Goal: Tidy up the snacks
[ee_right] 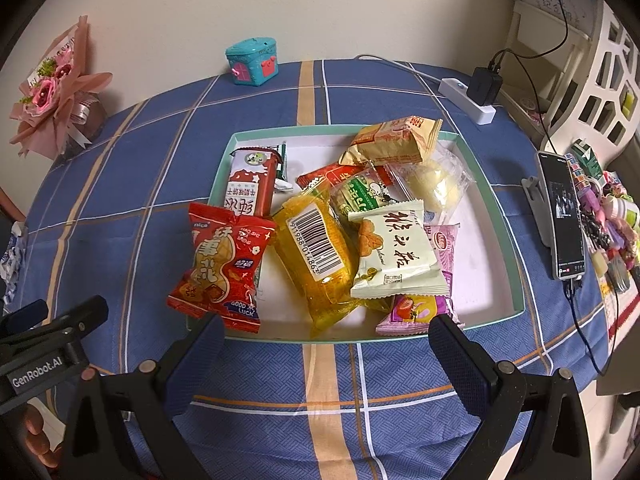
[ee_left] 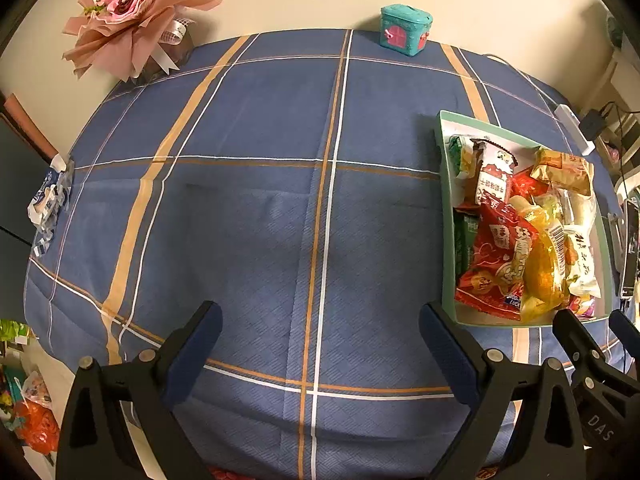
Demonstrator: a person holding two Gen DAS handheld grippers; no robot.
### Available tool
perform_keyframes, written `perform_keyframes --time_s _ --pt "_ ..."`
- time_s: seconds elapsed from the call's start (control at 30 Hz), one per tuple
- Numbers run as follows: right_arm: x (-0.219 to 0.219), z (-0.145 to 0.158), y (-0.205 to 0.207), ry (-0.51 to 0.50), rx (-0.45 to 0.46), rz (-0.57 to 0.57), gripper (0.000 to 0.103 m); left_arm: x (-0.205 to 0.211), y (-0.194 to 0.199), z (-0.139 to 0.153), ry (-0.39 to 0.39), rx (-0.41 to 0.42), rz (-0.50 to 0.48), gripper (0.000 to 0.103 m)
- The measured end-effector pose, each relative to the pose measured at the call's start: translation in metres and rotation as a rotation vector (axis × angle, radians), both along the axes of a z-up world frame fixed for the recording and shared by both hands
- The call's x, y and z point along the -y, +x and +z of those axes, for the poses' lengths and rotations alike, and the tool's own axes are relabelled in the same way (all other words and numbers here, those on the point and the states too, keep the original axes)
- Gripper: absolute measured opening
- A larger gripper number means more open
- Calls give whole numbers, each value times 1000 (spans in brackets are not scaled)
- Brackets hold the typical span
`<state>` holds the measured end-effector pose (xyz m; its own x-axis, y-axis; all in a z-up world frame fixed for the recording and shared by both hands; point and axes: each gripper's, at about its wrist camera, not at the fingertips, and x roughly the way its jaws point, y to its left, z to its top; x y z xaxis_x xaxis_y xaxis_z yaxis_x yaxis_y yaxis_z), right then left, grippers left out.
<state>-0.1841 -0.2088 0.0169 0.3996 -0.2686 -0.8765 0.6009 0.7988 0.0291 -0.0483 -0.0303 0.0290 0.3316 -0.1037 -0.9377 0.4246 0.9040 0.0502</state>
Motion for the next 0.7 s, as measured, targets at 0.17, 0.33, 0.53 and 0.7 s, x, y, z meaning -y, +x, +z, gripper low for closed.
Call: perform_keyframes --time_s 0.17,0.33,0.53,0.7 --pt "0 -1 0 0 0 0 103 -1 1 -2 4 -8 8 99" --pt "0 -1 0 0 -1 0 103 -1 2 -4 11 -16 11 99" --pt "2 -3 0 4 -7 -6 103 -1 2 -7 21 -26 11 99" --pt "4 -5 0 10 -15 -17 103 -2 3 -7 25 -25 14 99"
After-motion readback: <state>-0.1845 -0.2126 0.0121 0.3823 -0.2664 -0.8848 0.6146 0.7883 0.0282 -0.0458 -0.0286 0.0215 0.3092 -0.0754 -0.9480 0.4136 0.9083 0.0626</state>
